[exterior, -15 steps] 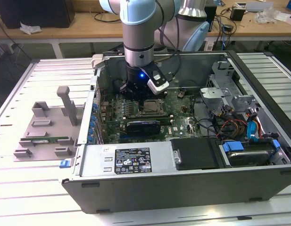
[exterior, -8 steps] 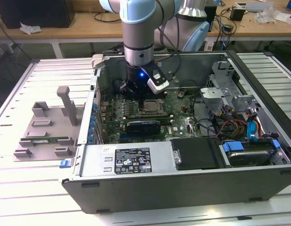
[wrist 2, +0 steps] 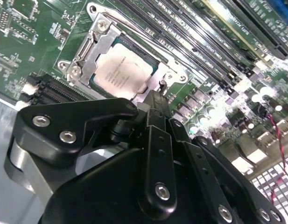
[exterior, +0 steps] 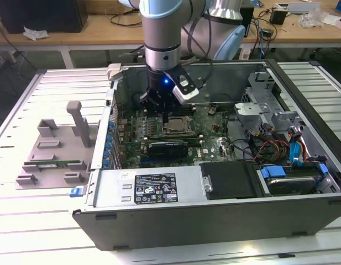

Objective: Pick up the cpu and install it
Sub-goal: 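Close the cpu cover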

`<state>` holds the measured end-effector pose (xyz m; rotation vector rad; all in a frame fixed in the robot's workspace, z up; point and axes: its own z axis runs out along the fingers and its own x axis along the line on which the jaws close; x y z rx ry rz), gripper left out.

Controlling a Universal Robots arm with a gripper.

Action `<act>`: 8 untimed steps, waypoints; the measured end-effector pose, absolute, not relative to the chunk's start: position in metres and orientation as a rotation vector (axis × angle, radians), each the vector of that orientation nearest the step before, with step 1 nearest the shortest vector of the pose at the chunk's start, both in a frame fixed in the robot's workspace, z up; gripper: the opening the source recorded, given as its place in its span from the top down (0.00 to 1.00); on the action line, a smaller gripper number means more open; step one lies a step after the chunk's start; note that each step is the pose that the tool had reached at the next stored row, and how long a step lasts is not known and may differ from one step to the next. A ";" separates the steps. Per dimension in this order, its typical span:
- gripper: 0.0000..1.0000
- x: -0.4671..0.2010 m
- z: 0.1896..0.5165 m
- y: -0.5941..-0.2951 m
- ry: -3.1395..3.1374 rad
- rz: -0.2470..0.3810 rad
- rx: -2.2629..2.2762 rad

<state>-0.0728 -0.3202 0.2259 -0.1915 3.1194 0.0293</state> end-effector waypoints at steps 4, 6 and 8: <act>0.89 -0.073 0.236 -0.320 3.119 0.029 -0.191; 0.89 -0.072 0.236 -0.320 3.119 0.029 -0.192; 0.89 -0.067 0.236 -0.320 3.119 0.029 -0.191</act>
